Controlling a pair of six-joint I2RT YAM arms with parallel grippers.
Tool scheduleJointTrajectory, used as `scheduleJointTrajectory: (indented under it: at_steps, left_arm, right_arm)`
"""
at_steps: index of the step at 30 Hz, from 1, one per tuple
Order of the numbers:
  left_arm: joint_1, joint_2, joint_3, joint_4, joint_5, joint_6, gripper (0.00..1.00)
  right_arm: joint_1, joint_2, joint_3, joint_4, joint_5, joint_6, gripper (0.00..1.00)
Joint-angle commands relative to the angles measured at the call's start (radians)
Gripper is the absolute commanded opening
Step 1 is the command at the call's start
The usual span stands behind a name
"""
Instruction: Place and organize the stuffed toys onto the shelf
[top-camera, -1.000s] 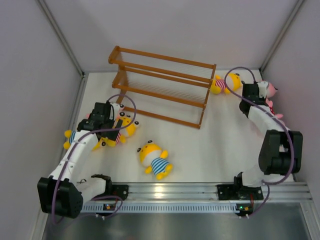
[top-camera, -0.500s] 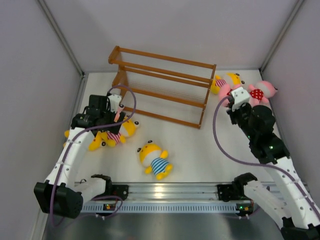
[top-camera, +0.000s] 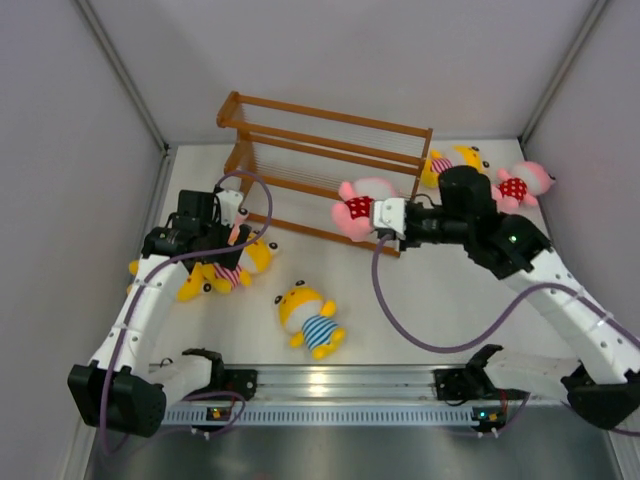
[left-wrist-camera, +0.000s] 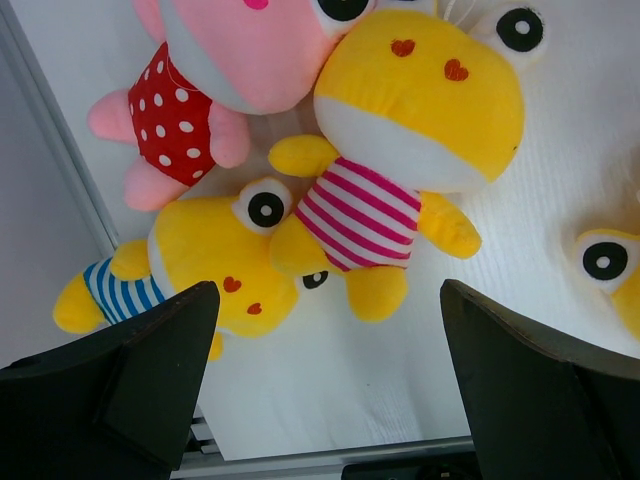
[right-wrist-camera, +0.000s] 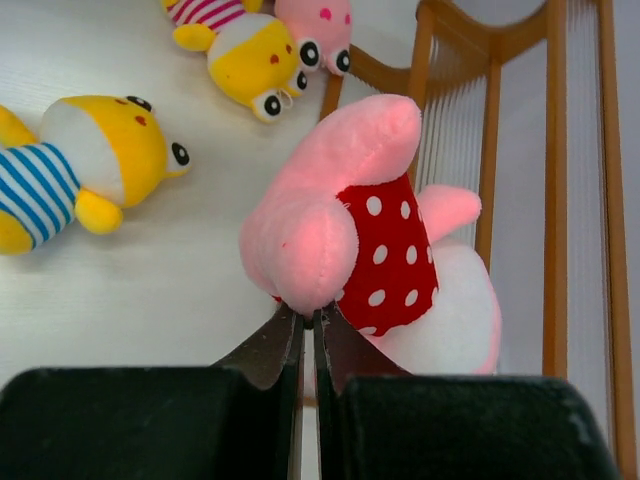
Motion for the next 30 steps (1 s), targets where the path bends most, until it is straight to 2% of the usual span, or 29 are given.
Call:
scheduleJointTrajectory:
  at_steps: [1, 6, 10, 14, 21, 30]
  left_arm:
    - [0.004, -0.025, 0.008, -0.005, -0.006, 0.013, 0.98]
    - [0.004, -0.022, 0.005, -0.002, -0.005, 0.010, 0.98]
    - [0.004, -0.022, 0.005, -0.002, -0.017, 0.018, 0.98]
    - [0.004, -0.012, 0.002, -0.002, 0.003, 0.016, 0.98]
    - [0.004, 0.018, 0.002, -0.003, 0.003, 0.016, 0.98]
    - [0.004, 0.029, 0.005, -0.002, 0.012, 0.012, 0.98]
  right_arm:
    - [0.095, 0.142, 0.134, -0.021, -0.019, -0.248, 0.00]
    - [0.129, 0.329, 0.213, 0.126, -0.018, -0.428, 0.00]
    - [0.101, 0.427, 0.242, 0.162, 0.004, -0.490, 0.00]
    - [0.014, 0.432, 0.164, 0.309, -0.016, -0.476, 0.00]
    - [-0.085, 0.392, 0.040, 0.352, -0.010, -0.460, 0.00]
    - [-0.177, 0.412, -0.019, 0.366, -0.019, -0.483, 0.00]
